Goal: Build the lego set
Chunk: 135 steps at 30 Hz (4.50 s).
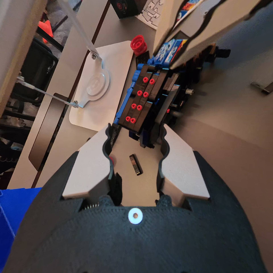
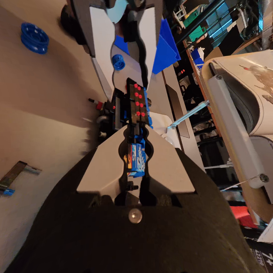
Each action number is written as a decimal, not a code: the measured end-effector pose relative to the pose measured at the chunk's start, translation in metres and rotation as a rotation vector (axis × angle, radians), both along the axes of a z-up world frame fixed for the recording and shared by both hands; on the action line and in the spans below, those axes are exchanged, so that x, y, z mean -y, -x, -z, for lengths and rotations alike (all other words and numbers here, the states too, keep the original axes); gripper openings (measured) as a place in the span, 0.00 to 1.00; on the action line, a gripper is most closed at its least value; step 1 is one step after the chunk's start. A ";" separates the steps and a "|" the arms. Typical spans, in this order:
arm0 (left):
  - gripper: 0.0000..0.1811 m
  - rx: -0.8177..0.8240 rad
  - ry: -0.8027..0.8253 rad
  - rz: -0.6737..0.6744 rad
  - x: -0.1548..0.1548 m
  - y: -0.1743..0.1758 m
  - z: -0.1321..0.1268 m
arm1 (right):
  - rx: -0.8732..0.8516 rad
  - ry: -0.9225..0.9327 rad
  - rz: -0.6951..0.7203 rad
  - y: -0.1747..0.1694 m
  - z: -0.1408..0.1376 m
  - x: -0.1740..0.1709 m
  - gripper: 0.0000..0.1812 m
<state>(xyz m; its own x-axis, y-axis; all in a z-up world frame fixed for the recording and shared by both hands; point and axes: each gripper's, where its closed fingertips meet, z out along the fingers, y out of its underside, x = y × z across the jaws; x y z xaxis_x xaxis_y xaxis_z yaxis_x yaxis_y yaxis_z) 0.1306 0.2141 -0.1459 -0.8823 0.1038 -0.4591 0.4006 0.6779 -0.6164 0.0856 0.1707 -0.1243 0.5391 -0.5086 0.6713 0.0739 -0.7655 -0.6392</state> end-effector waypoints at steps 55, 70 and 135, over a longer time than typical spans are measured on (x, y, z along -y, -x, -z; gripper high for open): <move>0.23 -0.023 0.086 0.030 0.036 0.019 -0.011 | -0.769 -0.225 -0.113 0.105 0.057 -0.023 0.03; 0.23 -0.015 0.014 0.123 0.050 0.022 -0.008 | -0.511 -0.350 -0.051 0.026 0.011 -0.004 0.03; 0.05 0.599 0.155 0.180 0.067 0.020 -0.014 | -0.859 -0.427 -0.209 0.013 0.011 0.017 0.03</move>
